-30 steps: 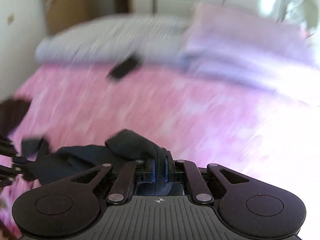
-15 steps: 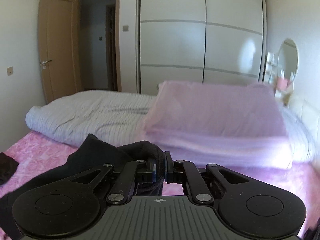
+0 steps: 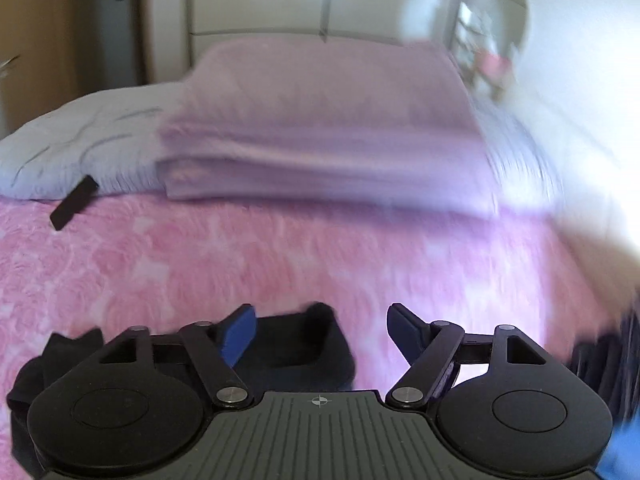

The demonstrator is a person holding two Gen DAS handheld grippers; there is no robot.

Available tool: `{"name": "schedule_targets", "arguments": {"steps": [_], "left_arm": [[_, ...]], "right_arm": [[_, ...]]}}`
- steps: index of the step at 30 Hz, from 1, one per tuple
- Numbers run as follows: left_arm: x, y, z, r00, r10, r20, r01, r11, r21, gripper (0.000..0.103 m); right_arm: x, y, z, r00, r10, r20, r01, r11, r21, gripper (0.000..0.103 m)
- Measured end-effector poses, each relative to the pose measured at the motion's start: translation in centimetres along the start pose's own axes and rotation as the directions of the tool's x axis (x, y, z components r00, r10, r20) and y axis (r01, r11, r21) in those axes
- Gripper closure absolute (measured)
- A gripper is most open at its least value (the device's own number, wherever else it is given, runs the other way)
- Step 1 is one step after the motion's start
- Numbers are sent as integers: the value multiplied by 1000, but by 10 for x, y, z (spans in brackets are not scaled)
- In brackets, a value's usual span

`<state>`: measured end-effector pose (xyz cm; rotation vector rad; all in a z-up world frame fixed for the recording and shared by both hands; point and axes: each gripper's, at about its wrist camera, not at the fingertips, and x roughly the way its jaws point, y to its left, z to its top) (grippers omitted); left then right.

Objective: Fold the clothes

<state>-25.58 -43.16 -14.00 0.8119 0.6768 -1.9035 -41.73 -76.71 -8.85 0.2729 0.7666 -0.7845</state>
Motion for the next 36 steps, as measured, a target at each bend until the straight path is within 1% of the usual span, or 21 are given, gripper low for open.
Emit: {"name": "schedule_targets", "arguments": {"steps": [3, 5, 6, 8, 10, 11, 12, 14, 15, 16, 17, 18, 19, 20, 23, 24, 26, 28, 30, 34, 36], "left_arm": [[26, 44, -4, 997, 44, -61, -43, 999, 23, 69], [46, 72, 0, 993, 73, -90, -69, 997, 45, 64], [59, 86, 3, 991, 87, -102, -82, 995, 54, 60], [89, 113, 10, 986, 108, -127, -100, 993, 70, 57], [129, 138, 19, 981, 114, -154, -103, 992, 77, 46], [148, 147, 21, 979, 118, -169, -106, 991, 82, 44], [165, 155, 20, 974, 123, -190, -108, 990, 88, 40], [204, 172, 16, 959, 135, -250, -114, 989, 99, 39], [222, 182, 14, 947, 133, -292, -112, 990, 89, 39], [233, 190, 10, 938, 121, -325, -105, 992, 67, 40], [240, 197, 7, 934, 87, -346, -85, 996, 20, 41], [245, 205, 4, 932, 42, -360, -60, 997, -39, 63], [244, 208, 2, 933, 8, -360, -40, 996, -81, 88], [237, 208, 2, 937, -2, -349, -35, 995, -98, 96], [183, 203, 11, 968, 30, -249, -62, 991, -121, 99], [158, 204, 16, 976, 57, -209, -87, 987, -136, 99], [102, 208, 19, 981, 139, -133, -160, 973, -168, 99], [47, 211, 15, 969, 232, -81, -243, 951, -191, 99], [-5, 210, 4, 948, 313, -51, -316, 926, -206, 99], [-106, 199, -35, 909, 417, -16, -409, 882, -233, 99], [-145, 188, -55, 890, 455, 6, -441, 866, -235, 99]], "right_arm": [[-1, -9, -40, 994, 15, -110, 3, 987, 162, 28], [1, -7, -68, 984, 38, -176, 7, 967, 253, 28], [3, -2, -83, 978, 50, -204, 11, 959, 284, 28], [8, 8, -112, 963, 75, -260, 20, 938, 346, 28], [23, 17, -136, 953, 85, -289, 40, 915, 402, 26], [32, 20, -145, 947, 96, -307, 46, 905, 422, 26], [42, 24, -154, 940, 107, -325, 51, 896, 442, 26], [61, 30, -171, 923, 121, -365, 64, 887, 457, 27], [70, 33, -179, 913, 124, -387, 70, 890, 450, 39], [62, 25, -177, 918, 115, -379, 72, 893, 445, 70], [53, 16, -174, 923, 105, -369, 73, 895, 439, 82], [45, 7, -171, 929, 95, -358, 75, 898, 434, 91], [36, -2, -169, 934, 86, -348, 77, 900, 428, 95], [27, -11, -166, 939, 76, -337, 79, 903, 423, 96], [1, -37, -158, 952, 47, -303, 85, 910, 406, 97], [-7, -46, -155, 956, 37, -292, 87, 912, 401, 97], [-25, -63, -150, 963, 18, -269, 92, 916, 390, 97], [-42, -81, -144, 969, -1, -245, 97, 920, 379, 97], [-61, -74, -131, 980, -1, -200, 76, 928, 365, 97], [-99, -60, -105, 994, 2, -106, 33, 943, 332, 97], [-118, -37, -95, 998, 1, -67, 20, 949, 313, 97]]}}
